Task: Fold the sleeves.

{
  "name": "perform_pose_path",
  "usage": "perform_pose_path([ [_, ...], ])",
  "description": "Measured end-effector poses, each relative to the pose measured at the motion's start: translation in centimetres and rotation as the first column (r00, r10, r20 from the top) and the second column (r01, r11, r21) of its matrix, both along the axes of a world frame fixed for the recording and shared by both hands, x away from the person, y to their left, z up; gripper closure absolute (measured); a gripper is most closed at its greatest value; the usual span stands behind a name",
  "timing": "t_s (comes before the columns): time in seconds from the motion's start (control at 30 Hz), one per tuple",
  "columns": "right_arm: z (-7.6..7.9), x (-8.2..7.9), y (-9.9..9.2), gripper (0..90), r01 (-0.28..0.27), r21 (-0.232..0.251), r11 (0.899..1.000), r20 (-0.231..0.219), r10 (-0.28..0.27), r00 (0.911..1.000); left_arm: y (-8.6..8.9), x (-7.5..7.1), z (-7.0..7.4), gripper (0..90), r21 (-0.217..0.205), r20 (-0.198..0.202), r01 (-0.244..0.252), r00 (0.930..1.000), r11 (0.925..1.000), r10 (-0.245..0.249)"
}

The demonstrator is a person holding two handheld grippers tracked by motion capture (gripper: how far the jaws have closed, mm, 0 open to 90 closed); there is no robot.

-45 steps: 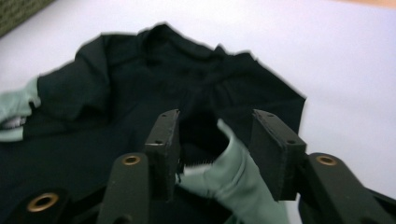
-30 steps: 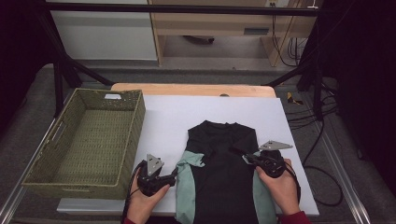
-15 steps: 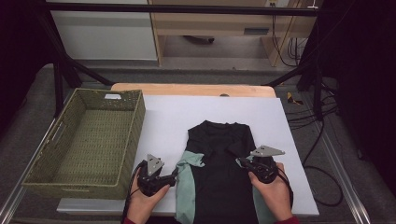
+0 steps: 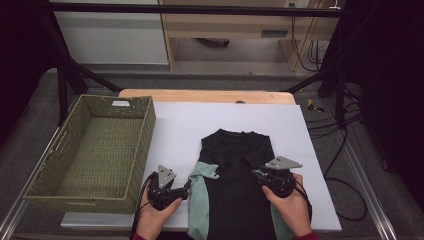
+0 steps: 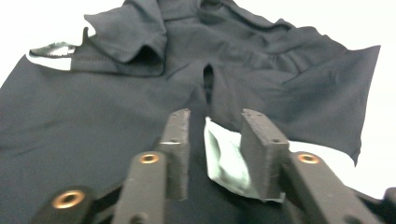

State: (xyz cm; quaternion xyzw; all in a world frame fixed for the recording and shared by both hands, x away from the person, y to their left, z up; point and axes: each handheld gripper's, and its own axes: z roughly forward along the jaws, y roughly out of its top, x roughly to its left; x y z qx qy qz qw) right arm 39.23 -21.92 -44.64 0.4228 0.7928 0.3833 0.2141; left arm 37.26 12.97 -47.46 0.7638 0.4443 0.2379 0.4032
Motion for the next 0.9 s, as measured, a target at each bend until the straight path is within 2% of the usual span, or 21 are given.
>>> perform_pose_path([
  [0.07,0.2,0.3,0.3,55.4,-0.002,-0.008,1.000,0.003,0.002,1.0000,0.0,0.0,0.0,23.9,0.000,-0.001,0.001,1.0000,1.0000,-0.001],
  [0.17,0.3,1.2,0.8,53.8,-0.005,-0.044,0.999,0.008,0.006,1.0000,0.0,0.0,0.0,24.0,0.000,-0.001,0.002,1.0000,1.0000,-0.002],
  [0.27,-0.2,2.3,1.4,55.2,0.000,-0.089,0.996,-0.022,-0.002,0.9997,0.0,0.0,0.0,23.9,-0.001,0.000,0.001,1.0000,1.0000,-0.001],
  [0.3,-0.4,2.5,1.6,57.4,-0.006,-0.103,0.995,-0.026,0.003,0.9997,0.0,0.0,0.0,23.9,-0.001,0.000,0.001,1.0000,1.0000,-0.001],
  [0.37,-0.6,2.7,1.7,69.2,0.004,-0.129,0.992,-0.009,-0.005,0.9999,0.0,0.0,0.0,24.0,-0.002,0.000,0.001,1.0000,1.0000,-0.001],
  [0.43,-0.7,2.9,1.7,76.9,0.013,-0.118,0.993,-0.012,-0.015,0.9998,0.0,0.0,0.0,24.0,-0.001,-0.001,0.001,1.0000,1.0000,-0.001],
  [0.5,-0.7,3.1,1.5,80.2,0.027,-0.110,0.994,-0.011,-0.029,0.9995,0.0,0.0,0.0,24.0,0.000,-0.001,0.002,1.0000,1.0000,-0.002],
  [0.57,-0.5,3.4,1.4,82.0,0.045,-0.068,0.997,-0.024,-0.047,0.9986,0.0,0.0,0.0,24.0,0.001,0.001,0.002,1.0000,1.0000,-0.002],
  [0.7,0.2,3.5,1.1,82.9,0.066,0.041,0.997,-0.001,-0.066,0.9978,0.1,0.0,0.1,24.0,-0.004,0.004,-0.005,1.0000,1.0000,0.005],
  [0.77,0.0,3.5,1.3,82.7,0.065,0.042,0.997,-0.010,-0.065,0.9978,0.2,0.0,0.1,24.1,-0.006,0.003,-0.007,1.0000,1.0000,0.007],
  [0.87,-1.1,3.3,1.9,80.6,0.030,-0.027,0.999,-0.040,-0.031,0.9987,0.1,0.0,0.0,24.0,-0.006,-0.001,-0.002,1.0000,1.0000,0.002],
  [0.9,-1.3,3.2,2.0,78.3,0.021,-0.036,0.999,-0.035,-0.022,0.9992,0.1,0.1,0.0,24.0,-0.006,-0.001,0.000,1.0000,1.0000,0.000],
])
